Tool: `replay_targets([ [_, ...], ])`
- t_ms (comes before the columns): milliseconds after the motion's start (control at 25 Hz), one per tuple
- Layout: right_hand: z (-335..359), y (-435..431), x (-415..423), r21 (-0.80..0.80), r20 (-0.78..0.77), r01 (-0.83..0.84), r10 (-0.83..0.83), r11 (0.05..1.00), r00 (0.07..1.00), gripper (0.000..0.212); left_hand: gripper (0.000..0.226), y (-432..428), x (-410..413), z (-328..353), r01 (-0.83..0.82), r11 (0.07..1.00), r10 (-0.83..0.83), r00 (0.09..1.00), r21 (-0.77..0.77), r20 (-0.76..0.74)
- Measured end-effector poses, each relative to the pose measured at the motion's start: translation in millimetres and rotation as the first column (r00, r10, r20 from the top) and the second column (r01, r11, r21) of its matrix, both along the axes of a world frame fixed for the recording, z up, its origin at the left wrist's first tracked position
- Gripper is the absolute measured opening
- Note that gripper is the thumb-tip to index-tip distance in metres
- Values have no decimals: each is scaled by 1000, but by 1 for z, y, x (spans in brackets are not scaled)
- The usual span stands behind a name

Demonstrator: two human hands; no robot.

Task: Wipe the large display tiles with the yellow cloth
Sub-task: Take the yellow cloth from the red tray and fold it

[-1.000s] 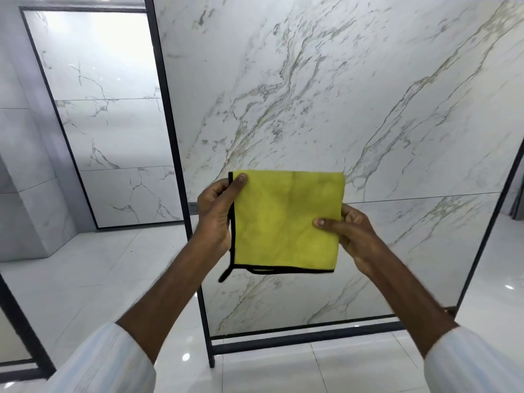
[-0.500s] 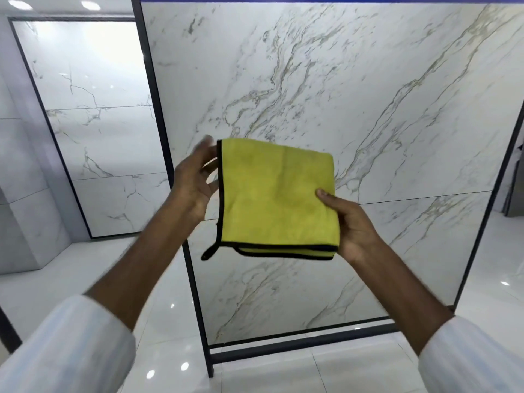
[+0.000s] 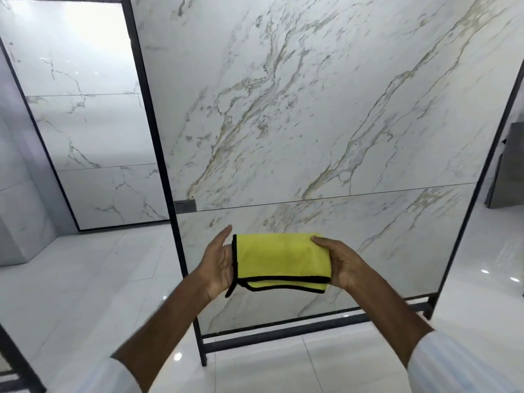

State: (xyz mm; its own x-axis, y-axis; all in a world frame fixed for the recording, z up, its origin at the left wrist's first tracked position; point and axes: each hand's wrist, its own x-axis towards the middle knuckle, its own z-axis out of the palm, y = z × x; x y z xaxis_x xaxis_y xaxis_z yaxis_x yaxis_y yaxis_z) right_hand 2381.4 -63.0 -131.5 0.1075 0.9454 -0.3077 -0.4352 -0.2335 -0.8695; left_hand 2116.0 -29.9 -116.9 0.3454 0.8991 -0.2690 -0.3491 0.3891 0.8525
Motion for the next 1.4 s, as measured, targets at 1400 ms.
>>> replay_targets([
  [1400, 86, -5, 7, 478, 399, -461, 283, 747, 872, 81, 28, -5, 4, 133, 279, 225, 478, 804, 934, -355],
])
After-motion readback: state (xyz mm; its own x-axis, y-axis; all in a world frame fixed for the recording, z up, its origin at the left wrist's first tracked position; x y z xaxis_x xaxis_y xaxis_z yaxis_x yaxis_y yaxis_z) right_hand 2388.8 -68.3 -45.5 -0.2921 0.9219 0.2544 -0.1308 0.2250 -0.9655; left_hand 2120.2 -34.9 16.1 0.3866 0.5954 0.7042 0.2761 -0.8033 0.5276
